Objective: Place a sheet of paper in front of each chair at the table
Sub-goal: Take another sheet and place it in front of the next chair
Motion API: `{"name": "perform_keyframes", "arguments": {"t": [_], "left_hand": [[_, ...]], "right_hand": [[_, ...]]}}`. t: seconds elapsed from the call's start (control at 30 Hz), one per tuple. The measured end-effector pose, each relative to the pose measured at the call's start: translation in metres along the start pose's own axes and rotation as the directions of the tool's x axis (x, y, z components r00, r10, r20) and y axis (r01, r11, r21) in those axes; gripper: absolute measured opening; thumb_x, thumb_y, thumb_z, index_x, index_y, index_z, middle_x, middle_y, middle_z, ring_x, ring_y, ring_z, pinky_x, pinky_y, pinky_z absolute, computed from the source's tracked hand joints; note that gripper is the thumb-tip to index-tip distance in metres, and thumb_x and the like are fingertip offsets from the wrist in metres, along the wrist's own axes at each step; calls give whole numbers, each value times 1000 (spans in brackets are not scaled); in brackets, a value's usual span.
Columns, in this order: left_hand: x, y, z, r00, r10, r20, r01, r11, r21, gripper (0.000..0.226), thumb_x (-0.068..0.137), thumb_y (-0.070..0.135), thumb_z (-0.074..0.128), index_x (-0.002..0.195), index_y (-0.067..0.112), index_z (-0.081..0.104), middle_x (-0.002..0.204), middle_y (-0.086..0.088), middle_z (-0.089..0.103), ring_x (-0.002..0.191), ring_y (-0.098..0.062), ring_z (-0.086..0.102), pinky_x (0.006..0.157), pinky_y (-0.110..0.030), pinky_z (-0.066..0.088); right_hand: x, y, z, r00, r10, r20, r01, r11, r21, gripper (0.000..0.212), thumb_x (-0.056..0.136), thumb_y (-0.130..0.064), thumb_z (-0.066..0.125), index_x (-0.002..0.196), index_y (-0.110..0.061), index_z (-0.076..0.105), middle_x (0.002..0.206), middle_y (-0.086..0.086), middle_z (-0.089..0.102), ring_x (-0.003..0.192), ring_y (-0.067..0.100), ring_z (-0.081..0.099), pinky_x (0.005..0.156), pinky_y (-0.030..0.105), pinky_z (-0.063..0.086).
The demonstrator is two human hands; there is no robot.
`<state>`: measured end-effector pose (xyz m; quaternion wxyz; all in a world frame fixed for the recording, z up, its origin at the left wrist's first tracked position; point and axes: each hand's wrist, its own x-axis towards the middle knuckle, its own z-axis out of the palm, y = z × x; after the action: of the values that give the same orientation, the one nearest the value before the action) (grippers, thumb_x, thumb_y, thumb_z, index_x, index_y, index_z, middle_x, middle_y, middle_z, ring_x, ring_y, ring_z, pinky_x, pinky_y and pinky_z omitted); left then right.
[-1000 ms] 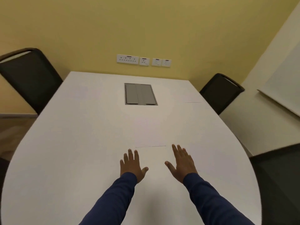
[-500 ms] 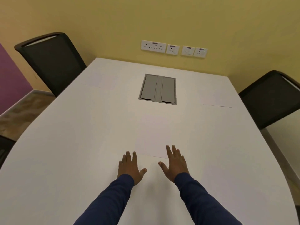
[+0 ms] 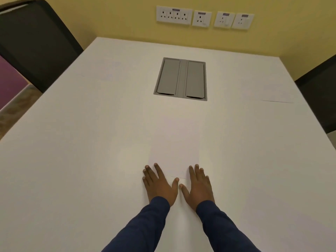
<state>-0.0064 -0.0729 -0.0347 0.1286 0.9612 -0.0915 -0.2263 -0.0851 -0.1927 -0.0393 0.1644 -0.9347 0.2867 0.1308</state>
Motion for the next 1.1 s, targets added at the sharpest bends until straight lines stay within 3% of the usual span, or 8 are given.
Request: {"name": "perform_keyframes", "arguments": {"t": [0.2,0.33,0.43,0.53,0.6,0.7,0.9,1.1], "left_hand": [[2,21,-11,999,19,-50,-34,946,-322,104,88,71,45,158,17,-11,166,-11,7,153,-29,5,124,-42,2],[15,31,-39,997,-73,24,61,561,-825,105,83,57,69,158,28,3,137,0,55,127,-23,52,105,-36,43],[32,29,-59,965,-231,124,200,340,-919,78,83,51,72,147,21,37,108,5,64,94,-15,59,85,-33,46],[41,25,-65,965,-216,149,235,464,-854,37,87,41,70,115,18,60,121,-1,64,94,-20,59,82,-33,48],[42,22,-68,974,-213,81,193,580,-791,19,89,33,69,91,18,58,100,-1,65,76,-16,55,70,-29,45],[37,16,-77,984,-173,-38,95,697,-710,32,88,27,70,67,19,47,69,5,51,62,-18,47,57,-25,40],[2,-3,-115,970,87,-225,-180,882,-435,12,95,21,60,84,16,60,94,1,59,80,-22,57,68,-29,45],[-58,-31,-167,862,315,-396,-423,878,-223,13,96,17,54,88,13,62,86,2,55,75,-25,55,64,-29,42]], "right_hand": [[1,4,3,999,-9,-34,10,1000,9,82,97,-62,33,159,-24,-5,168,3,-8,155,23,-3,126,39,3],[2,3,3,999,-6,-31,6,1000,28,83,96,-64,35,159,-25,-2,168,2,-4,155,23,1,126,39,5],[2,3,1,1000,1,-22,-1,1000,28,84,95,-65,36,159,-25,-2,168,2,-4,155,24,2,125,40,6],[1,1,-3,1000,-1,4,0,1000,30,87,95,-65,38,159,-25,-4,168,3,-5,155,24,1,125,41,7],[0,0,-7,1000,-1,32,0,999,39,89,94,-65,40,159,-26,-7,168,3,-7,155,24,0,125,41,8],[-6,-2,-17,998,7,62,-12,996,85,92,93,-64,45,158,-28,-9,168,3,-7,155,24,1,125,42,10],[-31,-9,-48,999,12,42,-21,976,216,100,90,-61,57,159,-25,-5,168,5,-6,155,24,6,123,41,19],[-68,-29,-90,997,51,-58,-17,883,470,109,83,-54,72,160,-18,4,168,4,6,154,18,7,122,32,16]]}}
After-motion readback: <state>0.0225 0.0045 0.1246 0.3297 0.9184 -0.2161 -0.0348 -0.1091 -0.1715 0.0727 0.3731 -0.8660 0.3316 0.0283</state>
